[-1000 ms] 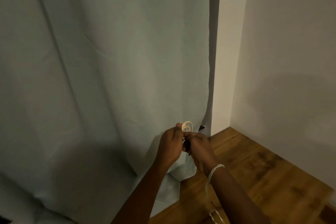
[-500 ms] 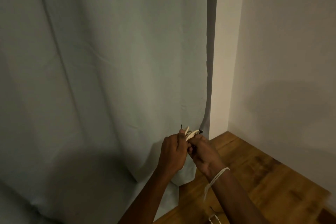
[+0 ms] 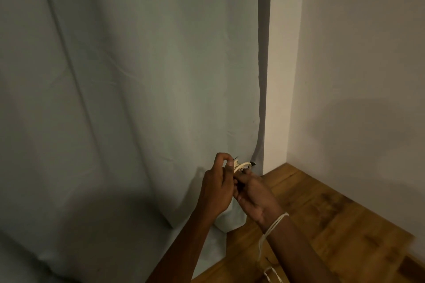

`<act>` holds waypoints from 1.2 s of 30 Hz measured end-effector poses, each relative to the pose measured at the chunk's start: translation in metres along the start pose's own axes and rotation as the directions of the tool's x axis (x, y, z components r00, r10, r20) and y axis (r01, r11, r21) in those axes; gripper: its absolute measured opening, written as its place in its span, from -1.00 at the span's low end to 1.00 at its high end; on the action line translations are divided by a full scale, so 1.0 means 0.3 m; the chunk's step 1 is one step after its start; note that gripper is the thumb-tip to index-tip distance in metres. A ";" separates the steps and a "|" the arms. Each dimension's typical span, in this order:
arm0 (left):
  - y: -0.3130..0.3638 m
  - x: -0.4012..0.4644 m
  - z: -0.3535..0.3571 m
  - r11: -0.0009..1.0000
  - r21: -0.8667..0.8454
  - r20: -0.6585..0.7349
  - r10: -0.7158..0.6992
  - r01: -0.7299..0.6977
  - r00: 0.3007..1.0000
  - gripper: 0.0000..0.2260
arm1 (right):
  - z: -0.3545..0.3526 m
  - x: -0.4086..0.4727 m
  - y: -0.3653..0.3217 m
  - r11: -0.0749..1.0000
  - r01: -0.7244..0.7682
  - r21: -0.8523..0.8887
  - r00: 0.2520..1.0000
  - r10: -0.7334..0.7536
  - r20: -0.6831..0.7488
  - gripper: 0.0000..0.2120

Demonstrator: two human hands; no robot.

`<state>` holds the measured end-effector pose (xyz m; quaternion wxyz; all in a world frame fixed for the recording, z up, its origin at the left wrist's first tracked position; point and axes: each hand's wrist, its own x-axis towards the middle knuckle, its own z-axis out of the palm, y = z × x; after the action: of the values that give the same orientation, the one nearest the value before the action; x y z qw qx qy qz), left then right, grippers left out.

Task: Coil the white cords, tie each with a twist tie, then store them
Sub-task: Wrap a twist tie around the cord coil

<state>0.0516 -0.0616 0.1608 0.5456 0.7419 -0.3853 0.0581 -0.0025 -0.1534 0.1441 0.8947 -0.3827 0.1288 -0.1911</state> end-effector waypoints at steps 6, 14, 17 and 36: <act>-0.039 -0.008 0.021 0.990 0.101 -0.100 0.110 -0.100 0.989 -0.78 | -0.001 0.001 -0.004 0.989 0.069 -0.129 0.997 -0.073 -0.031 -0.89; -0.056 -0.021 0.065 0.999 0.028 -0.296 -0.011 0.020 0.955 -0.83 | -0.013 -0.033 -0.006 0.226 0.401 -0.888 0.746 -0.644 0.172 -0.93; -0.067 -0.012 0.064 0.999 0.038 -0.280 -0.027 0.039 0.960 -0.82 | -0.023 -0.052 0.005 0.052 0.473 -0.879 0.660 -0.682 0.315 -0.92; -0.038 0.002 0.012 0.998 -0.048 -0.185 -0.057 0.049 0.981 -0.83 | -0.065 0.015 -0.091 0.410 0.611 -0.677 0.760 -0.543 0.357 -0.87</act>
<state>0.0581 -0.0637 0.1508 0.5966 0.7311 -0.3141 0.1043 -0.0125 -0.1850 0.1505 0.5291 -0.7490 0.0204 -0.3983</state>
